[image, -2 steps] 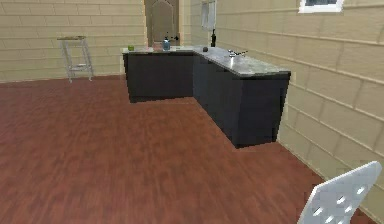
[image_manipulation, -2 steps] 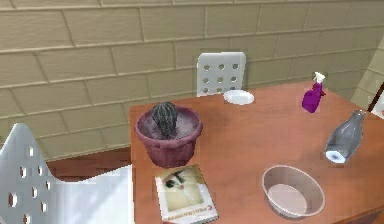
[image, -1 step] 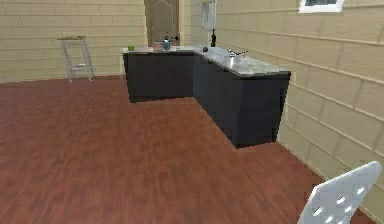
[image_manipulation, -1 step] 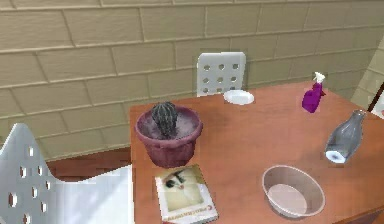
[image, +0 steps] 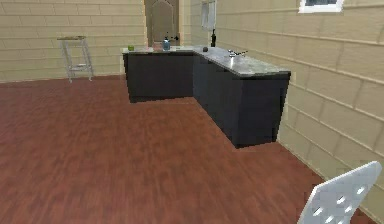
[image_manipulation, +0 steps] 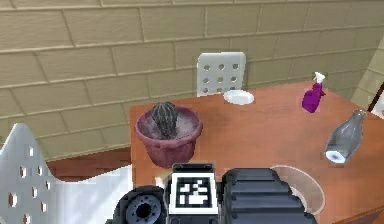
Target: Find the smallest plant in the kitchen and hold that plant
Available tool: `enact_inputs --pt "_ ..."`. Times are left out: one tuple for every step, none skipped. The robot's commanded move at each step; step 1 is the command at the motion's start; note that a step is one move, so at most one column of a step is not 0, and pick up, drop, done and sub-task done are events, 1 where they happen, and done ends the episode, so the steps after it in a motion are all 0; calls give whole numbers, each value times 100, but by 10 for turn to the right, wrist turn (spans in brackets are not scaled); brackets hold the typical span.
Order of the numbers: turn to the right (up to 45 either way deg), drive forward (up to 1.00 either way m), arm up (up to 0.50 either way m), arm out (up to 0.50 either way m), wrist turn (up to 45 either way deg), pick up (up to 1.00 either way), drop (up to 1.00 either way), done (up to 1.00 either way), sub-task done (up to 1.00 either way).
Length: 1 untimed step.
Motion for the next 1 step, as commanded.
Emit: enact_inputs --pt "0 0 0 28 0 0 0 0 0"
